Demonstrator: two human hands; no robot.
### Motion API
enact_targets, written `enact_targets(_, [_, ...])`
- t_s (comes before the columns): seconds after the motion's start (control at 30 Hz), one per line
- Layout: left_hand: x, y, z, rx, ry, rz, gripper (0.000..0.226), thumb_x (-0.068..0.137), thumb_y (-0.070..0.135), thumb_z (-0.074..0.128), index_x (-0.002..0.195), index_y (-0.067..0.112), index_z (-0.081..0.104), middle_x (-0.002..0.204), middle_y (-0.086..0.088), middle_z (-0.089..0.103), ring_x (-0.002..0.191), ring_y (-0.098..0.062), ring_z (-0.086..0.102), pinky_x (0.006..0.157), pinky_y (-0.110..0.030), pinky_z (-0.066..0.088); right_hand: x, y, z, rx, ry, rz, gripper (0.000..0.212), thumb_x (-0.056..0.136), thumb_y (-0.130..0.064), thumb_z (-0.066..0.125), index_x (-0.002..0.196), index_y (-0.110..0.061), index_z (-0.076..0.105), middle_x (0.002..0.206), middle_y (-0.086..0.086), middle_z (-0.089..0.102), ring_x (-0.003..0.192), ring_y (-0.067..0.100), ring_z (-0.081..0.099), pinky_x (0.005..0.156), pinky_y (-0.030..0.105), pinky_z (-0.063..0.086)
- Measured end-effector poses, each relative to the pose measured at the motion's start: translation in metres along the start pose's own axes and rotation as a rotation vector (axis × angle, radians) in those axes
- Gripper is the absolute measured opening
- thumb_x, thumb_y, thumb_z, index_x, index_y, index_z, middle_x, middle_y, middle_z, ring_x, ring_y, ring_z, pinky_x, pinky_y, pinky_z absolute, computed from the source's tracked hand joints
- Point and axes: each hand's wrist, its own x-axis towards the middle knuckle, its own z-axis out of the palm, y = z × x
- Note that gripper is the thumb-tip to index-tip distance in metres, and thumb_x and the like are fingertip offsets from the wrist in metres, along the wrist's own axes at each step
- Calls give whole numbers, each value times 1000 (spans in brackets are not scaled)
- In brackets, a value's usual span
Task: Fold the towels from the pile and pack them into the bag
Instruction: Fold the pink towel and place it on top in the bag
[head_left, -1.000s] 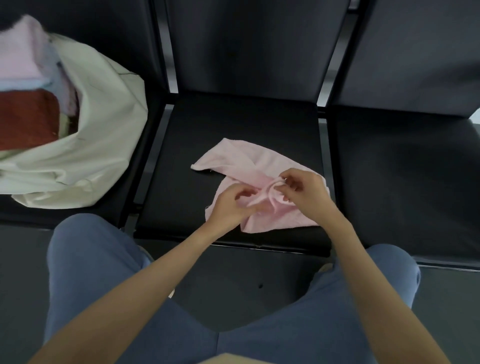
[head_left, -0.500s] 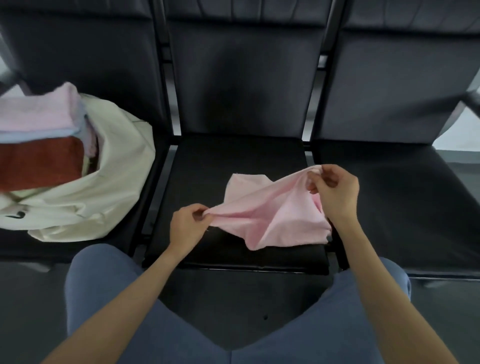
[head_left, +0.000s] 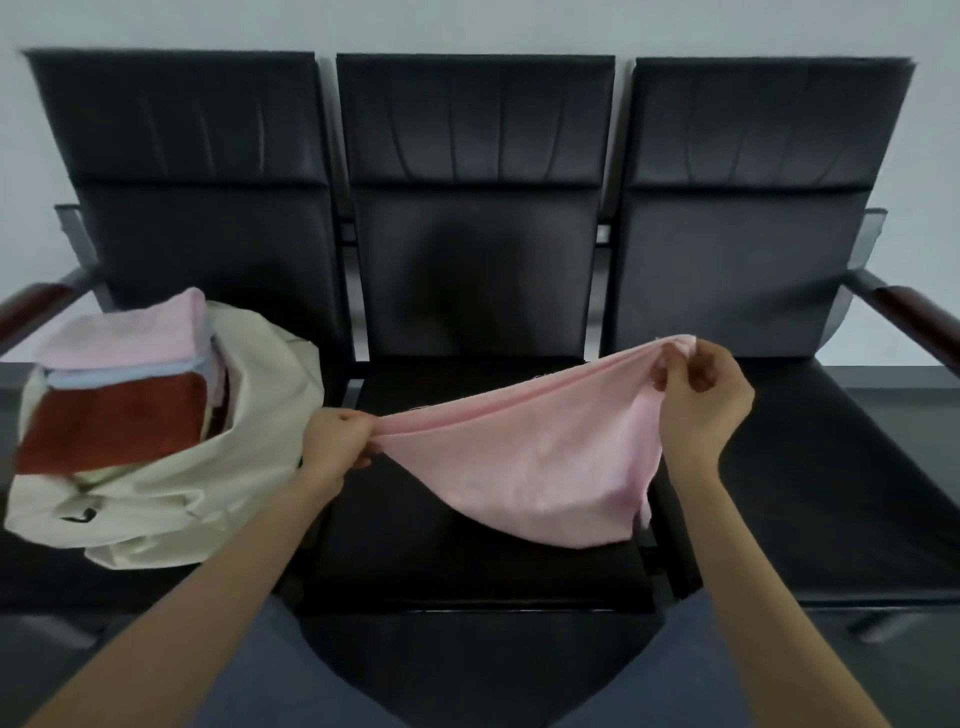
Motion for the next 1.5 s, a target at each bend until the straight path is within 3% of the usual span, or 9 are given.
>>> enact_targets(0.27, [-18, 87, -35, -235, 28, 119, 15, 74, -2, 55, 73, 5, 68, 69, -10, 60, 53, -17, 51, 46, -25, 39, -6, -25, -14, 142, 185, -8, 13, 95, -24, 56, 99, -13, 62, 78, -14, 55, 67, -5, 50, 65, 9, 40])
enact_targets(0.47, [-8, 126, -74, 127, -387, 212, 23, 80, -9, 50, 84, 1, 71, 56, -9, 58, 42, -13, 49, 39, -21, 38, 12, -33, -19, 39, 152, 78, 9, 92, -26, 60, 99, -20, 59, 104, 2, 51, 73, -4, 49, 69, 9, 40])
enact_targets(0.57, [16, 139, -84, 273, -492, 174, 21, 87, -2, 51, 94, 1, 70, 60, -8, 63, 47, -13, 57, 43, -21, 44, 25, -25, -14, 7, 57, 109, 13, 88, -26, 67, 98, -18, 63, 106, 8, 63, 85, 15, 59, 81, 29, 50])
enact_targets(0.63, [29, 149, -82, 285, -507, 149, 17, 90, 1, 54, 97, 1, 69, 62, -6, 66, 52, -13, 63, 46, -22, 49, 32, -22, -7, 27, 1, 152, 13, 88, -23, 69, 97, -15, 64, 98, 10, 67, 78, 22, 63, 71, 35, 54])
enact_targets(0.77, [53, 170, -68, 211, -477, 162, 13, 89, -4, 57, 90, 0, 68, 68, -11, 71, 65, -22, 72, 59, -28, 60, 55, -21, 10, 35, -109, 226, 10, 88, -15, 68, 94, -9, 63, 89, 11, 68, 60, 14, 64, 53, 24, 52])
enact_targets(1.0, [92, 201, -47, 57, -98, 458, 9, 87, -2, 63, 85, 3, 70, 97, -21, 67, 75, -27, 72, 74, -36, 61, 106, -34, 35, 162, -298, 123, 14, 89, -5, 64, 78, -10, 56, 79, 9, 67, 67, 17, 72, 74, 33, 59])
enact_targets(1.2, [97, 159, -43, 24, 27, 578, 22, 85, -6, 58, 97, 5, 73, 90, -14, 70, 81, -21, 70, 76, -28, 59, 103, -23, 38, 139, -384, 7, 7, 91, -11, 64, 86, -13, 58, 90, 11, 69, 78, 16, 72, 74, 27, 58])
enact_targets(1.37, [104, 53, -33, 225, -96, 478, 21, 85, -6, 60, 94, 6, 74, 87, -11, 70, 87, -28, 68, 87, -42, 56, 48, 65, 33, 34, -477, 165, 6, 89, -7, 66, 92, -8, 61, 86, 6, 68, 79, 15, 69, 80, 33, 57])
enact_targets(1.5, [89, -57, -16, 447, -152, 326, 20, 83, -5, 60, 94, 3, 75, 96, -16, 72, 92, -28, 66, 85, -31, 49, -16, 139, 19, -78, -604, 357, 11, 90, -3, 62, 84, -10, 57, 85, 15, 65, 60, 2, 67, 62, 16, 56])
